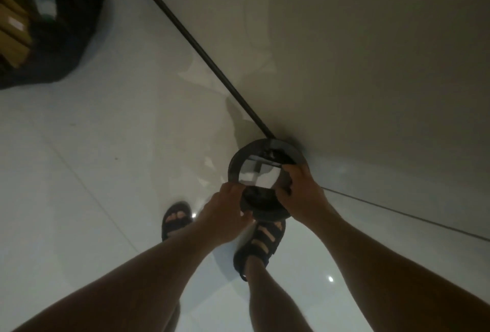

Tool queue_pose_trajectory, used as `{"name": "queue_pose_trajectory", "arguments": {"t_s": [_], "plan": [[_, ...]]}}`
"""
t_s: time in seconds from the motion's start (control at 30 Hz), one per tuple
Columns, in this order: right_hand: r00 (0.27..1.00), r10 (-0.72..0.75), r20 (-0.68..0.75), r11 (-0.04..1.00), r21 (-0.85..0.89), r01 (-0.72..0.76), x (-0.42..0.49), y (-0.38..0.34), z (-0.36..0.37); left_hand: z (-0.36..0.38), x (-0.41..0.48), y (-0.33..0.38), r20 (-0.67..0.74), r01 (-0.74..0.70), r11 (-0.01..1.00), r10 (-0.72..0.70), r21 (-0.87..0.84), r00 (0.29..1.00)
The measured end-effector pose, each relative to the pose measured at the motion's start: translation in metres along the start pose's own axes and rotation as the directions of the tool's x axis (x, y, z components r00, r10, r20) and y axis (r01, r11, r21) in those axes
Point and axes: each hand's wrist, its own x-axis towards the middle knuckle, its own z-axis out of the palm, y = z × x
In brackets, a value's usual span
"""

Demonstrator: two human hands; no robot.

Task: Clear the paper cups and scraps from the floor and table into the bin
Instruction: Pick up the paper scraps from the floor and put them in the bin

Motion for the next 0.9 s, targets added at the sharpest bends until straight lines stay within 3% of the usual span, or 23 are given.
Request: {"name": "queue_pose_trajectory", "arguments": {"t_s": [0.2,0.43,0.63,0.9], "plan": [[0.996,0.068,-0.054,0.997,0.036,-0.066,-0.099,-0.063,-0.067,-0.082,-0.062,0.073,0.012,-0.053,0.99,0.052,0.132,0.999],[0.957,0.171,-0.232,0.979,0.147,-0.14,-0.239,-0.134,-0.138,-0.154,-0.166,0.15,0.072,-0.243,0.942,0.233,0.231,0.97],[0.85,0.413,-0.328,0.897,0.309,-0.316,-0.365,-0.166,-0.144,-0.171,-0.238,0.199,0.258,-0.452,0.816,0.379,0.359,0.889],[0.619,0.653,-0.436,0.744,0.52,-0.42,-0.518,-0.139,-0.116,-0.113,-0.311,0.29,0.512,-0.722,0.519,0.51,0.458,0.691]]}}
